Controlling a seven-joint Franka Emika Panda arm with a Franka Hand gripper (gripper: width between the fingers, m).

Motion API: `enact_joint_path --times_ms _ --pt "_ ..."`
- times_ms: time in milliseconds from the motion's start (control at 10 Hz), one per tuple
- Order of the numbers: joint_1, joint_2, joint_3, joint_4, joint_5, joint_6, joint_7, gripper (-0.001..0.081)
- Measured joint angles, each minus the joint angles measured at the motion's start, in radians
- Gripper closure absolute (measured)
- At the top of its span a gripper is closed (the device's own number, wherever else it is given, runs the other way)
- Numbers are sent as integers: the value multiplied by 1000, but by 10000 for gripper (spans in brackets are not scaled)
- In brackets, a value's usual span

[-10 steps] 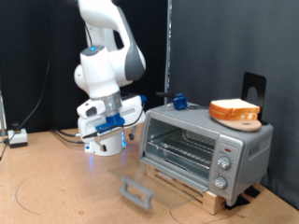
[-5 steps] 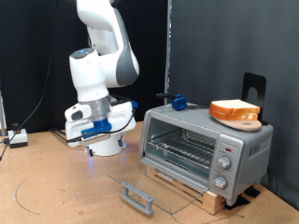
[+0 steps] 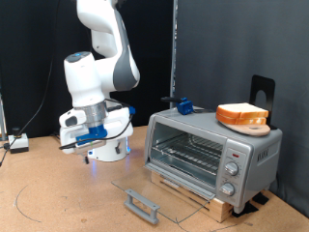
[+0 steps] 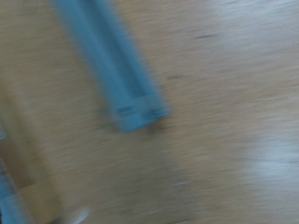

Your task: Make a piece of toast with the oven

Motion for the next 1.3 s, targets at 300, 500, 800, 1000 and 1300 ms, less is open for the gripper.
enact_joint_path --times_ms 300,500,800,1000,1300 --pt "32 -81 -44 77 201 -313 -116 2" --pt "36 -129 -36 111 211 -426 -108 2" --pt "27 -212 34 114 170 -430 -33 2" --pt "39 -207 27 117 208 -465 -79 2" --pt "130 -221 23 140 352 -551 -263 2"
